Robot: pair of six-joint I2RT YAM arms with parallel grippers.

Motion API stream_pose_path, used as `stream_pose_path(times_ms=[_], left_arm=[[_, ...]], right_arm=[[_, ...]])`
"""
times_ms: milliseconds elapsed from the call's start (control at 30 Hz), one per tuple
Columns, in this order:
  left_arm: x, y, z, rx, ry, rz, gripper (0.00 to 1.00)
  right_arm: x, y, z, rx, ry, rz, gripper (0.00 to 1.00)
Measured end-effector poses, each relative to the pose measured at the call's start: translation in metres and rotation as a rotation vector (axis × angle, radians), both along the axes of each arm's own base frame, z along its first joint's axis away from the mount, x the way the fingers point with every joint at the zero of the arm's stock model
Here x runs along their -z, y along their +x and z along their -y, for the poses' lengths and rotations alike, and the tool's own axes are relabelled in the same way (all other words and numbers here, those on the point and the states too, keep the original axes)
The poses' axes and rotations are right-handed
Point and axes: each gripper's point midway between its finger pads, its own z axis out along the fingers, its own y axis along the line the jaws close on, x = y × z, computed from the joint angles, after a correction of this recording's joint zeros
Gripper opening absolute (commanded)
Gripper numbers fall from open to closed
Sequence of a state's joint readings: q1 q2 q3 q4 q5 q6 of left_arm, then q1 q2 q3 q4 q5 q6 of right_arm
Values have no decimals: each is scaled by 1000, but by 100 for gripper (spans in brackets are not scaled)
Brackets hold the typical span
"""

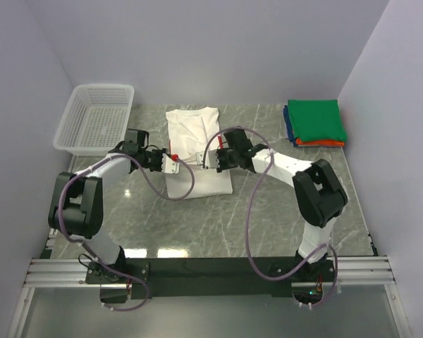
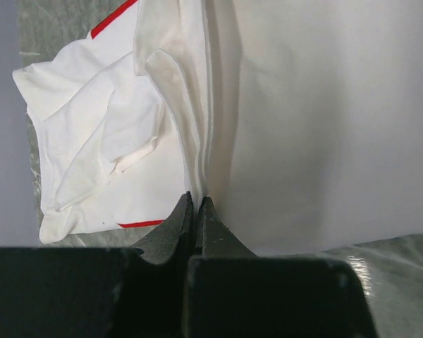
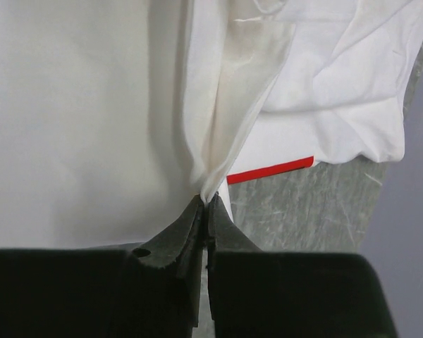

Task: Fold and stack the t-shirts
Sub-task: Fold the tshirt

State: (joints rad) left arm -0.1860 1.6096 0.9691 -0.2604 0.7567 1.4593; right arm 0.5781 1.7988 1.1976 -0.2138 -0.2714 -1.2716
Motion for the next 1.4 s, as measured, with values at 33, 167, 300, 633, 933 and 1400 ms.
stream_pose_path(times_ms=[33,167,300,633,933,1400], left_arm=[[2,6,-1,-1,-1,4,1],[9,28,-4,-6,-1,18,1],[18,49,-4,-14,-2,25,10],[14,66,-18,-153,-51,-44,55],[-65,30,-30,-361,-273,-224,48],[22,14,13,-719,-503,-1071,42]], right_arm=[[3,6,-1,2,-1,-1,0],[8,25,-2,12,0,5,0],[14,35,-2,19,-6,10,8],[5,56,1,150,38,42,49],[-62,16,1,276,225,-149,24],[32,-15,-24,654,323,-905,24]])
